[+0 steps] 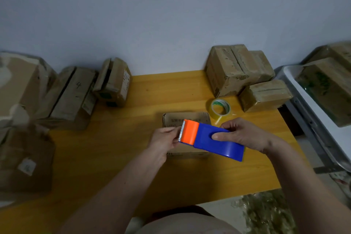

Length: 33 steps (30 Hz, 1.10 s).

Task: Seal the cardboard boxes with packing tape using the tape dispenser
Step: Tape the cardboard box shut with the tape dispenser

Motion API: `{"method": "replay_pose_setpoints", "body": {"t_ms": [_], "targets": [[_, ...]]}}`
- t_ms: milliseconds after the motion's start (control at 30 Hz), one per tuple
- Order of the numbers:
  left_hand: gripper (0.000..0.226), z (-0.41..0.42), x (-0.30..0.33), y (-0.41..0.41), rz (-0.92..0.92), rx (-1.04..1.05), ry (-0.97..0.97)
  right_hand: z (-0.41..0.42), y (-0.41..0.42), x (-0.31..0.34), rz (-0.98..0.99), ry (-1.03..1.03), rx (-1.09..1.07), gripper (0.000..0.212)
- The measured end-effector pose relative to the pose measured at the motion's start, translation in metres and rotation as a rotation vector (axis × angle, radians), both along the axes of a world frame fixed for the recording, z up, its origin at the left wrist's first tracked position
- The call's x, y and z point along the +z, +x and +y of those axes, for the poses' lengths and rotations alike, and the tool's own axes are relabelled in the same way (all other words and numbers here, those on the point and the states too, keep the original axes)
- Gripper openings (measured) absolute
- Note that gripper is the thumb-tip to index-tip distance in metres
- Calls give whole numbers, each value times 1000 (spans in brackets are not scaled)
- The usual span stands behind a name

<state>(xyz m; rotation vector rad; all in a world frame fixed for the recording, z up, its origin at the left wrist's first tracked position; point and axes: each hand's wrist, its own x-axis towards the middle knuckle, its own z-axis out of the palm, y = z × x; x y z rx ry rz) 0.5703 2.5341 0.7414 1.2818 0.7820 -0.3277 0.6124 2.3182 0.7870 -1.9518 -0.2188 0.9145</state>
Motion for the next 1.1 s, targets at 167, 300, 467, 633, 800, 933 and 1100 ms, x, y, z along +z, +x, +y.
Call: {"method": "replay_pose_setpoints", "body": {"t_ms": [167,300,467,633,800,933,1100], "targets": [[7,29,-17,-11,-21,10,202,-3,6,2,-12,-122,34,30],[16,33,-29,-13,-33,-18,285,0,14,0,-86,-225,39,36],[25,19,-42,-6,-62,71,511,15,29,-3,-143,-344,-23,50],[43,17,-52,6,-62,-17,749,36,46,-7,-265,-566,44,56],[50,19,-68,12,110,-51,823,57,54,-13,-309,-692,90,58],[48,18,-84,11,171,-104,816,68,58,-16,-354,-770,142,59],[48,14,-98,11,146,-132,805,74,60,-16,-376,-820,161,59]]}}
